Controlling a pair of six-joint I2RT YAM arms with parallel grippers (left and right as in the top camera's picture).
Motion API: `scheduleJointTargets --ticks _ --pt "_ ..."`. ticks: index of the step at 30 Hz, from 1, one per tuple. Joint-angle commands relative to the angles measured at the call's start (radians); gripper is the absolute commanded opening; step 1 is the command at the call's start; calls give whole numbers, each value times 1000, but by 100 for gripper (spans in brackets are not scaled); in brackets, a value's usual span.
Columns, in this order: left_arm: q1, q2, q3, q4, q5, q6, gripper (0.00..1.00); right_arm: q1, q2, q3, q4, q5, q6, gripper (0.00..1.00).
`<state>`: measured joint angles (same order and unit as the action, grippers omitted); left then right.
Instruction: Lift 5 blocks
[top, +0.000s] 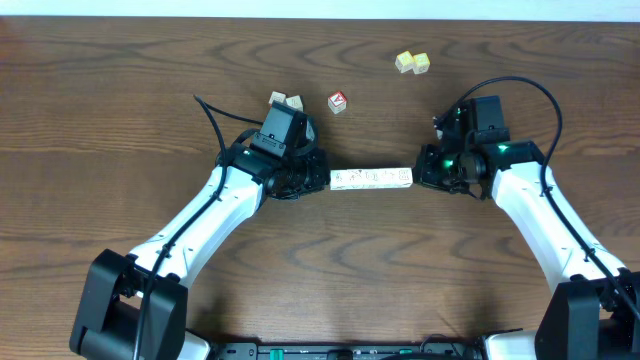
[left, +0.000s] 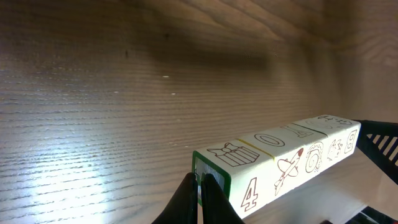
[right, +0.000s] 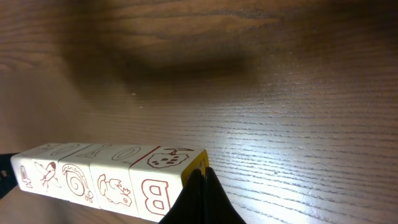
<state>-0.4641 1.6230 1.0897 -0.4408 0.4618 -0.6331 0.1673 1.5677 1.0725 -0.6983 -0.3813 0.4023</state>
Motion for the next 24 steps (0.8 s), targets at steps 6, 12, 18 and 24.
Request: scheduleJointTargets --ticks 6,12,18,24 --pt "-60 -14 64 35 167 -20 7 102 -23 27 18 -213 45 1" --pt "-60 5 63 35 167 -24 7 103 -23 27 18 -205 47 1" --pt "-60 18 62 35 166 -25 7 103 -21 26 18 -195 47 1" --pt "-60 22 62 39 166 -27 8 103 21 26 29 -200 46 1"
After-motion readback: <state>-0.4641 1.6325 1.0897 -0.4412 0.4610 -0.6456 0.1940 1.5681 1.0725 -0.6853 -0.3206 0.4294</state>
